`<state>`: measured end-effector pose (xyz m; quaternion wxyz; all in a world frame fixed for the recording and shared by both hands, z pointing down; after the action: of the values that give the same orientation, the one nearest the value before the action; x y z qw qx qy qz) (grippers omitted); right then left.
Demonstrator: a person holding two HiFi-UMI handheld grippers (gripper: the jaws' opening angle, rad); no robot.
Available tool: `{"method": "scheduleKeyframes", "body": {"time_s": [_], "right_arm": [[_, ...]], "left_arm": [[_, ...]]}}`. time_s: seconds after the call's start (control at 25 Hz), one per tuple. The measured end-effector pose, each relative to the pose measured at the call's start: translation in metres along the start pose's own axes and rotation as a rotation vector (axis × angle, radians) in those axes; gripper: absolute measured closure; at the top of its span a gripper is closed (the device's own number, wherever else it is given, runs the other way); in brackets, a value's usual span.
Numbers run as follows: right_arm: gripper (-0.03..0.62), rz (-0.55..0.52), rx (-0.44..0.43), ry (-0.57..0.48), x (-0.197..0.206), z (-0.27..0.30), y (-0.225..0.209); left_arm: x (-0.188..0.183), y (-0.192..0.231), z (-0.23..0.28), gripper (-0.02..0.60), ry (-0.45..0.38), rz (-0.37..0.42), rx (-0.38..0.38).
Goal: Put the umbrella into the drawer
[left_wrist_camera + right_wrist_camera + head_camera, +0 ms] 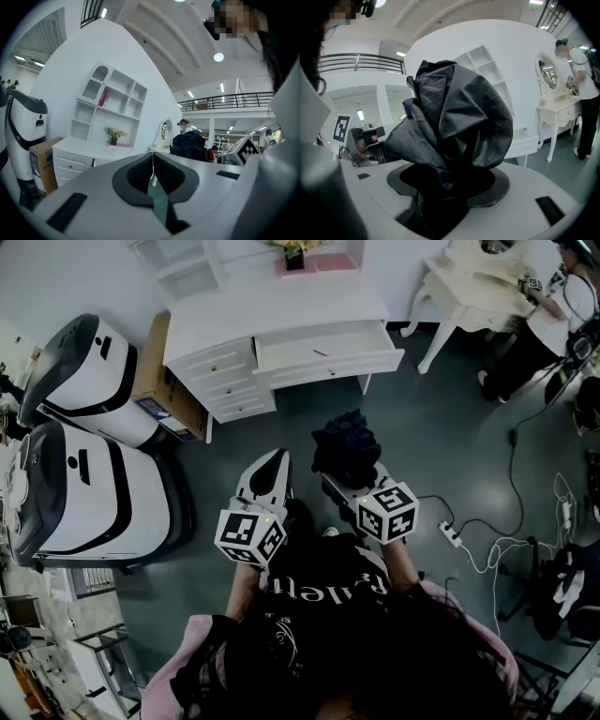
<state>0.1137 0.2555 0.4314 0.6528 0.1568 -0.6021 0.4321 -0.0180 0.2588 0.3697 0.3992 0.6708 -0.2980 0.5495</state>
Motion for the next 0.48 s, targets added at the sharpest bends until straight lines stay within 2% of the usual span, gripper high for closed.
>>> {"method": "scheduleKeyframes", "body": {"time_s": [0.48], "right_arm": [[0.316,0.021,0.013,0.008,-0.001,-0.003,-0.013]], "left_arm": [[-0.001,-0.006,0.014,0.565,0.007,0.002,0.016]]}}
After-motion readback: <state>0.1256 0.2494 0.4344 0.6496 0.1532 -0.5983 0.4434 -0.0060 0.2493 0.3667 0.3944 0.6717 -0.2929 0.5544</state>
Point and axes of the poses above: the fingertips, and each gripper's own axes: z forward along the fingers, y to its left, x out of its underside, the point moved 3 cm from there along -z, backward along the fingers, and after that the axes turned 7 degrees about -y, right-handed, at the moved point
